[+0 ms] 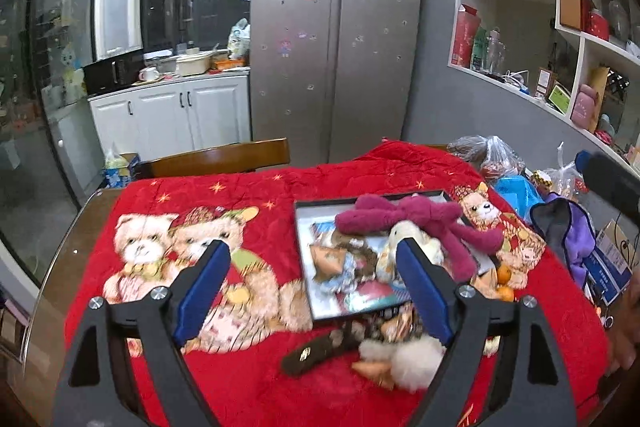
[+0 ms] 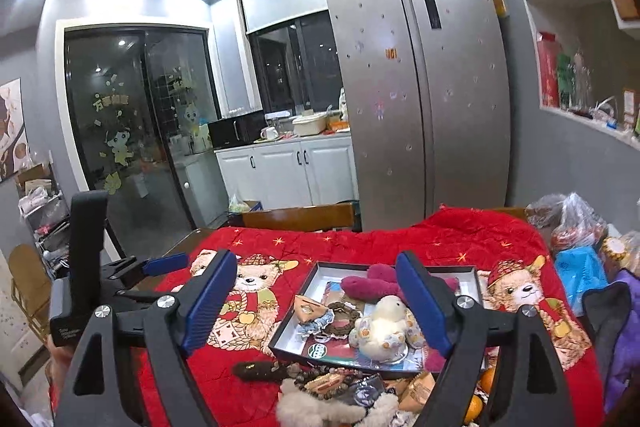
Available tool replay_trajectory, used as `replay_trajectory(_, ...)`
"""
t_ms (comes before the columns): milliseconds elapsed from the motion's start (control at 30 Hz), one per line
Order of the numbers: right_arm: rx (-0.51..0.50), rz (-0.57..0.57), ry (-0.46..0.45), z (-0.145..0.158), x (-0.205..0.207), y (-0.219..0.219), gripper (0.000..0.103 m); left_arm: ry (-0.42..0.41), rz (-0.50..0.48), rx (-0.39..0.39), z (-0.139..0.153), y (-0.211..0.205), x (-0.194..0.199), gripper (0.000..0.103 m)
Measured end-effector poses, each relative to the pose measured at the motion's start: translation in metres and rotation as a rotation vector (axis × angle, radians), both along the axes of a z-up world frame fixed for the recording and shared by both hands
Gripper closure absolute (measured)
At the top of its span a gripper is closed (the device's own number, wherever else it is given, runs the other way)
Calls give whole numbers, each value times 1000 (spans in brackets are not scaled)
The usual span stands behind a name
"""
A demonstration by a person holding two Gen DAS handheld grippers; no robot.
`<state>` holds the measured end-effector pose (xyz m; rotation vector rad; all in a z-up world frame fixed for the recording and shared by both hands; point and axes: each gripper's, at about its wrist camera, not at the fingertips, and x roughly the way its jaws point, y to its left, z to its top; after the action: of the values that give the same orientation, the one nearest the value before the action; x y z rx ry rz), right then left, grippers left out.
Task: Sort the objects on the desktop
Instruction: 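Move both grippers back to the toy pile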
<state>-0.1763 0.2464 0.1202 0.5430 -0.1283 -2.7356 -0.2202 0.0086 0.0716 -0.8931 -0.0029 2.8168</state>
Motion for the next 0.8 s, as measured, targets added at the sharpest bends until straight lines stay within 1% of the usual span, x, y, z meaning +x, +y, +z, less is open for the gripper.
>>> replay_trajectory(100,13,-30,17,-1,18,-3,19,-7,-16,6,-13,-3,26,13)
replay_trajectory(233,4,-56,12,-18,39,-3,19,-21,-31,21,-41,1,41,13)
replay_trajectory(267,-2,-66,7,-24,42,-2,19,-28,-39,21,-49,3,40,13)
replay_trajectory(333,-9,-84,-7,-36,45,0,19,-28,-59,-11,-66,12,36,13)
replay_trajectory(400,8,-99,-41,-54,41,0,19,-30,-46,-80,-83,20,29,13)
replay_trajectory(433,19,-113,-69,-63,37,0,19,-33,-43,-95,-90,21,25,13)
replay_trajectory(500,17,-129,-111,-77,31,2,19,-57,-46,-95,-105,23,17,13)
replay_trajectory(633,-23,-151,-185,-102,17,14,19,-105,-63,-51,-126,17,4,13)
replay_trajectory(800,-53,-187,-257,-131,3,26,19,-132,-72,-94,-148,13,-9,13)
